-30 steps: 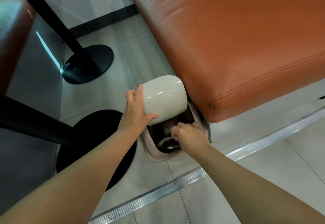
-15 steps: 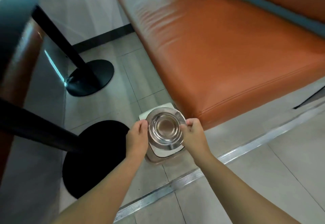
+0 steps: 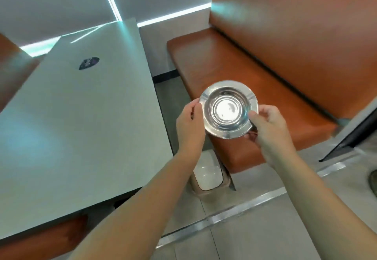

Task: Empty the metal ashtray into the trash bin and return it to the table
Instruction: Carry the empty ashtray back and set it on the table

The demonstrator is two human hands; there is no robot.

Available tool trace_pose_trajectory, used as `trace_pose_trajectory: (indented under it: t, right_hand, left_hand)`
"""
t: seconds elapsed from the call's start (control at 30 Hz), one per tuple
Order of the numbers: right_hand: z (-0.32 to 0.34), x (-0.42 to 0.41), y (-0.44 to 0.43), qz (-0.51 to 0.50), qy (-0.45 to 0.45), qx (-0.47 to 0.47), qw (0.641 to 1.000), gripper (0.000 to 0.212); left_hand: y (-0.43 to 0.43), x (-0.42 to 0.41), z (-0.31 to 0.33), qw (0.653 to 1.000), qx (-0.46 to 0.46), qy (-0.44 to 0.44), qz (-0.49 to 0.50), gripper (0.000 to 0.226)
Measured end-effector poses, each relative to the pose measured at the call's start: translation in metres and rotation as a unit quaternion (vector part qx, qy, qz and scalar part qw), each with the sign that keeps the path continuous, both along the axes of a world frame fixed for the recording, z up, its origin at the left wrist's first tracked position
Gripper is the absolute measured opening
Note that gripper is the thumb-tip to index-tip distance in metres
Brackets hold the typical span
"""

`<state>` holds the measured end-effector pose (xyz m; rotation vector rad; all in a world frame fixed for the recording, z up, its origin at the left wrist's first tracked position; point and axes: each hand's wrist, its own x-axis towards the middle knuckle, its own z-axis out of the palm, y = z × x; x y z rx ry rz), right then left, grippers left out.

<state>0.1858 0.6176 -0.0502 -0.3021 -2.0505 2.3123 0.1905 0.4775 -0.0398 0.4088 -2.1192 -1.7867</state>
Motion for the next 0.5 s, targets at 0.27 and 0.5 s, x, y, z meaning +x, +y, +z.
trace_pose_trajectory:
  t: [0.27, 0.5]
  right_hand:
    - [0.094, 0.052, -0.070, 0.129, 0.037, -0.033, 0.990, 0.010]
    - [0.102, 0.073, -0.184, 0.222, 0.018, -0.053, 0.973, 0.004]
  left_hand:
    - [-0.087, 0.082, 0.104, 0.999, 0.015, 0.036, 0.029, 0.016]
    - [-0.199, 0.136, 0.108, 0.994, 0.063, 0.041, 0.079, 0.021]
